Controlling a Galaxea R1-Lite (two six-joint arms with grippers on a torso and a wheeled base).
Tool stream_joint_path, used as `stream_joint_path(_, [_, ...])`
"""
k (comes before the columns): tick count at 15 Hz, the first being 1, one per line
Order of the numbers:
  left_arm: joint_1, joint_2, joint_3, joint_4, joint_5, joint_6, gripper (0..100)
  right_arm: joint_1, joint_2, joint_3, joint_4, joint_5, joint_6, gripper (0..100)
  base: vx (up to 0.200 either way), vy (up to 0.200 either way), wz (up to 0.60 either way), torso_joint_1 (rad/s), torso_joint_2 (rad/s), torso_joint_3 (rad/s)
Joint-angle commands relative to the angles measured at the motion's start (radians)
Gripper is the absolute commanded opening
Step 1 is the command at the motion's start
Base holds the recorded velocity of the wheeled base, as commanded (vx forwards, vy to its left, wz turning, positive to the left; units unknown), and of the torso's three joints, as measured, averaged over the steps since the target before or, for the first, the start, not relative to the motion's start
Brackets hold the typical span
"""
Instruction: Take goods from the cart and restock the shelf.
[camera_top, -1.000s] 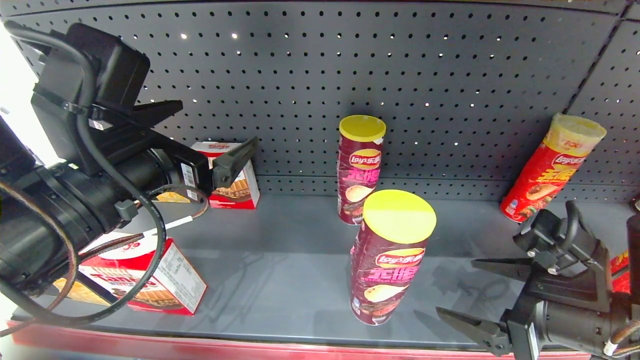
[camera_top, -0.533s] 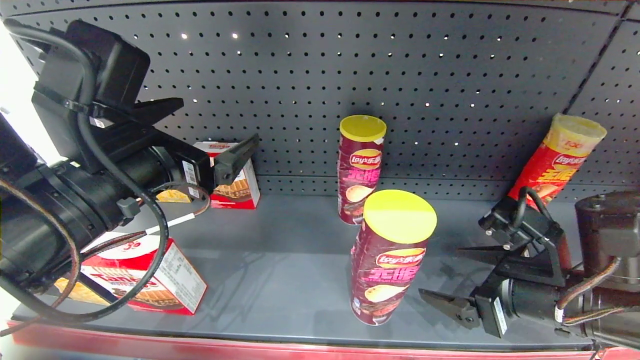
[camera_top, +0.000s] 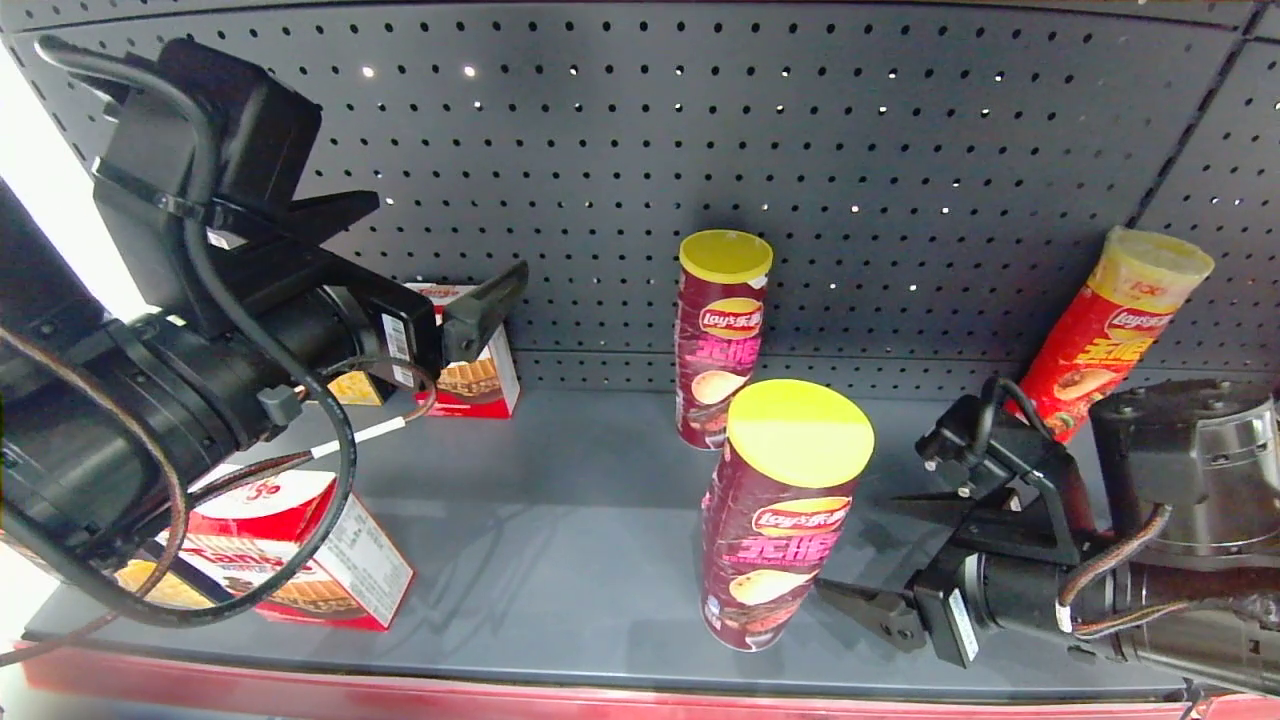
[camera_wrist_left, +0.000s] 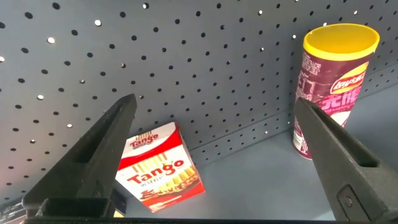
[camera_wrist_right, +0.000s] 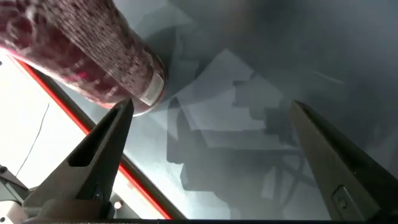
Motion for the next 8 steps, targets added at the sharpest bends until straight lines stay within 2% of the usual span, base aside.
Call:
stream_joint_path(1, [0.000,0.007,-0.002,0.001,0.001,0.000,100,0.005,0.012,-0.010,0.000,0.000,-0.001,100,0.000,0.000,0.00,0.000,0.00,0.000])
stream_joint_path(8, [0.000,0.015,-0.002,0.001,0.001,0.000,100,0.022,0.052,-0.041,-0.003,0.000,-0.002,100,0.000,0.000,0.00,0.000,0.00,0.000])
